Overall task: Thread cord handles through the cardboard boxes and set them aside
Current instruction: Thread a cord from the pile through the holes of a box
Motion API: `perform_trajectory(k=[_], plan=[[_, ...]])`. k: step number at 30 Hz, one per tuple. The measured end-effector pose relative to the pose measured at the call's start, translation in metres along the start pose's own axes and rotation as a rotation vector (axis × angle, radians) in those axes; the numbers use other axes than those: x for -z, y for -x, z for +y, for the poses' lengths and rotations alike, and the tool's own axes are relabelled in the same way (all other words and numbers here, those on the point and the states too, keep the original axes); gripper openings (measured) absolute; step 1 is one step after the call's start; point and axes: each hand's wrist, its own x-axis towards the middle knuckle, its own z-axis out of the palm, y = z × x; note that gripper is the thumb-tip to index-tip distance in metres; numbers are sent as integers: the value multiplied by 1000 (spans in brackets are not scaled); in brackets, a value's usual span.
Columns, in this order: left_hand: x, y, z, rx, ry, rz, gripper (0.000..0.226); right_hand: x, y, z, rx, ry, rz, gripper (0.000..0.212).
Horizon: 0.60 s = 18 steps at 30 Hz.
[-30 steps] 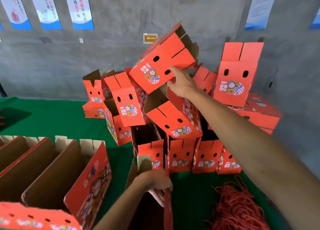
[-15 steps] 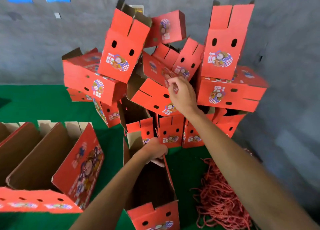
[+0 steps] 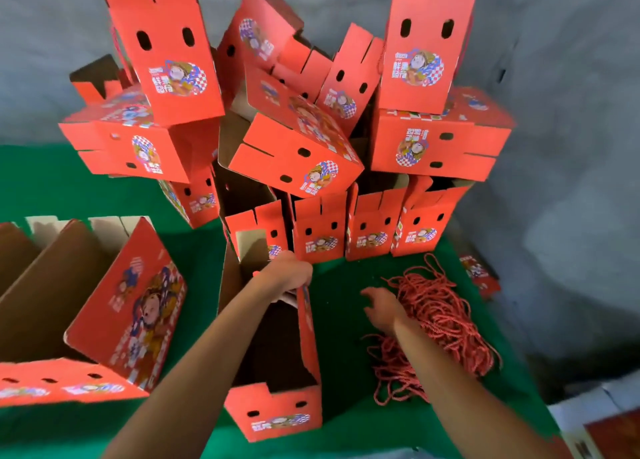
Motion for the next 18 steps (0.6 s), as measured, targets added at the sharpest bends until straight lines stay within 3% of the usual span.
perform_trajectory(k=[4,7,12,15,18], plan=[[5,4,0,48,-120,-64,27,-34,15,34,14,160,-124,47],[9,7,-2,93,-160,-117,44,-52,17,44,53,326,-47,41],[22,16,-9,131,-108,-187,48,-70,16,40,174,562,31,30],[27,19,-18,152,-9,-180,49,-73,15,34,176,486,56,32],[32,21,-23,144,21,-154,45,-70,16,7,246,114,22,28]])
